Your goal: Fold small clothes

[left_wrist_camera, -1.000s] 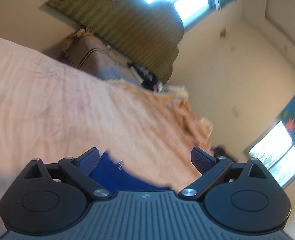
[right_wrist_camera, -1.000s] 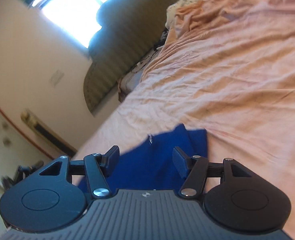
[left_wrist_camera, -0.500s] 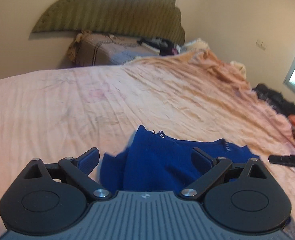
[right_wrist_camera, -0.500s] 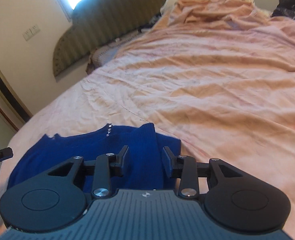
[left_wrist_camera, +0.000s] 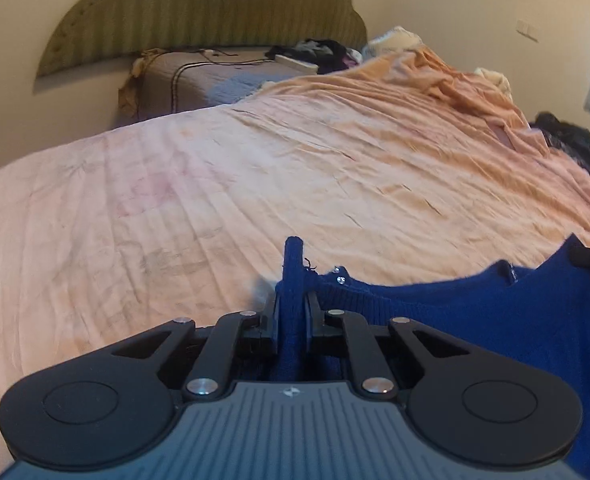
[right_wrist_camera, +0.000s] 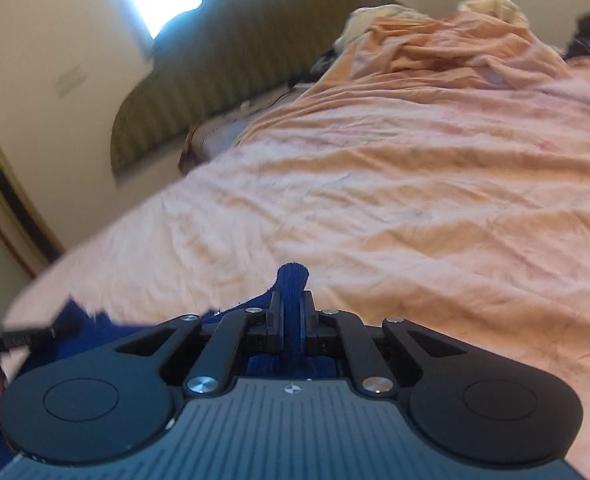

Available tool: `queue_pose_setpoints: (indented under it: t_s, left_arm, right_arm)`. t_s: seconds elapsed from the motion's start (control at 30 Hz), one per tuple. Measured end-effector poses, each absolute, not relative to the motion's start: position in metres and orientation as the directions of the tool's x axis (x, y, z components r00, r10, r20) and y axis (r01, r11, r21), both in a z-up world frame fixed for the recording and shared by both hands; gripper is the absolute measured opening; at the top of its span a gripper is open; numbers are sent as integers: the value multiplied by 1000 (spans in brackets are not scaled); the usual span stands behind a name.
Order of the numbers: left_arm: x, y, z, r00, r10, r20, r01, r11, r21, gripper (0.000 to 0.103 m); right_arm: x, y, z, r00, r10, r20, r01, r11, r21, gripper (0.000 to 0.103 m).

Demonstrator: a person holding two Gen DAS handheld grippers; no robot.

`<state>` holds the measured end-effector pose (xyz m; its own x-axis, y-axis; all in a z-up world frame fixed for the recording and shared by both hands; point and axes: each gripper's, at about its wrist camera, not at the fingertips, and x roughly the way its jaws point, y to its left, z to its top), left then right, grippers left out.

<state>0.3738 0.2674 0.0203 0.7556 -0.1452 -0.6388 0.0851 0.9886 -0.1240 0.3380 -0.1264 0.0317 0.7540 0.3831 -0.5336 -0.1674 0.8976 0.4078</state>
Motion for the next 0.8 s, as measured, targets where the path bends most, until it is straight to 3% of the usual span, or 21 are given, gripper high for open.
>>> queue_pose_setpoints:
  t_s: [0.13, 0.27, 0.33, 0.37, 0.47, 0.63, 0.8]
  left_arm:
    - [373, 281, 5, 779, -135, -613, 11, 979, -201, 14]
    - [360, 276, 14, 786, -116, -607, 15, 985, -169, 26]
    - [332, 283, 32, 820, -116, -561, 9, 981, -191, 27]
    - [312, 290, 42, 842, -135, -523, 13, 973, -230, 34]
    - [230, 315, 57, 890, -177, -421, 4, 925, -380, 86]
    - [111, 334, 24, 892, -282, -352, -9, 770, -638, 87]
    - [83, 328, -18, 897, -339, -285, -32, 594, -804, 89]
  right_arm:
    - [347, -124, -2, 728, 292, -620, -76, 934, 350, 9]
    - [320, -129, 7, 761, 272, -589, -24, 919, 394, 41]
    - [282, -141, 24, 799, 283, -531, -31, 901, 433, 45]
    - [260, -148, 31, 805, 308, -508, -52, 888, 457, 54]
    - [178, -173, 36, 805, 384, -451, -94, 834, 543, 63]
    - [80, -189, 1, 756, 438, -487, 10, 736, 677, 61]
    - [76, -161, -19, 754, 445, -482, 34, 707, 706, 64]
